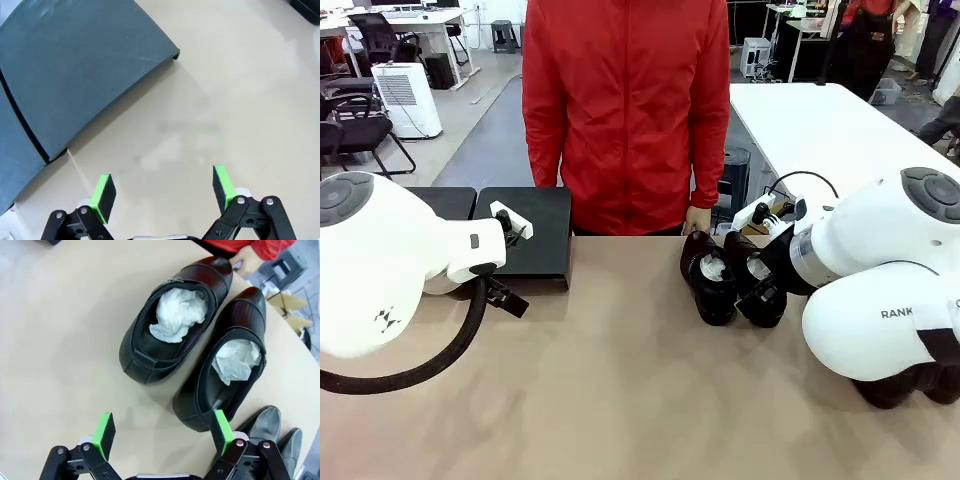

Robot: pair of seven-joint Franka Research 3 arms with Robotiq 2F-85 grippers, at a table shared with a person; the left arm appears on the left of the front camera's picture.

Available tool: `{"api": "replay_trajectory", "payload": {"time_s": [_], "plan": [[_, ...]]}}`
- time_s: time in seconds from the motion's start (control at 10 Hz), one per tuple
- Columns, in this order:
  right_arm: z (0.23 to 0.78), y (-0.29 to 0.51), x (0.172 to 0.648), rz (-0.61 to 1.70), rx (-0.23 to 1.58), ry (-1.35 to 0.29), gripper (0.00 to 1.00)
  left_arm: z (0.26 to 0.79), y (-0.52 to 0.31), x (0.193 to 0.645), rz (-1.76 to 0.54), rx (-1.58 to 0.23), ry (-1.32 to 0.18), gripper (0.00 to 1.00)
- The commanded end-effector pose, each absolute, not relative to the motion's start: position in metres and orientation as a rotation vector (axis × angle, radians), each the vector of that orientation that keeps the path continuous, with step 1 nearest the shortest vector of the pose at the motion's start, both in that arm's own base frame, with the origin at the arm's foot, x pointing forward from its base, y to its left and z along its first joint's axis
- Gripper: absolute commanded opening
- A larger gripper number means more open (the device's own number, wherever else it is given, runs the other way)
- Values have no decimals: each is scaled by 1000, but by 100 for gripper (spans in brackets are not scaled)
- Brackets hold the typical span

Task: Organize the shoes by placing them on the stand.
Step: Pick up one Shoe and place it in the middle of the table.

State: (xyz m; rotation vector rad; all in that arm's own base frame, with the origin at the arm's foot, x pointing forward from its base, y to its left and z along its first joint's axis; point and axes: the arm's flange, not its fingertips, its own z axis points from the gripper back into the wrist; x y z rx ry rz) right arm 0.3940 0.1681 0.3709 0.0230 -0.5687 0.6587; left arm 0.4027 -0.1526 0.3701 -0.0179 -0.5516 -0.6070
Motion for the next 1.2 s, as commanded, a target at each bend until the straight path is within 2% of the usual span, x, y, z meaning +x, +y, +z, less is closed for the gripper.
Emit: {"api": "replay_trajectory", "payload": {"time_s": [0.0, 1.1], "plan": [[371, 168, 394, 659, 23, -569, 100, 370, -153, 403, -607, -18, -552, 100], [371, 168, 394, 659, 23, -569, 100, 370, -153, 403, -607, -18, -552, 100]]}}
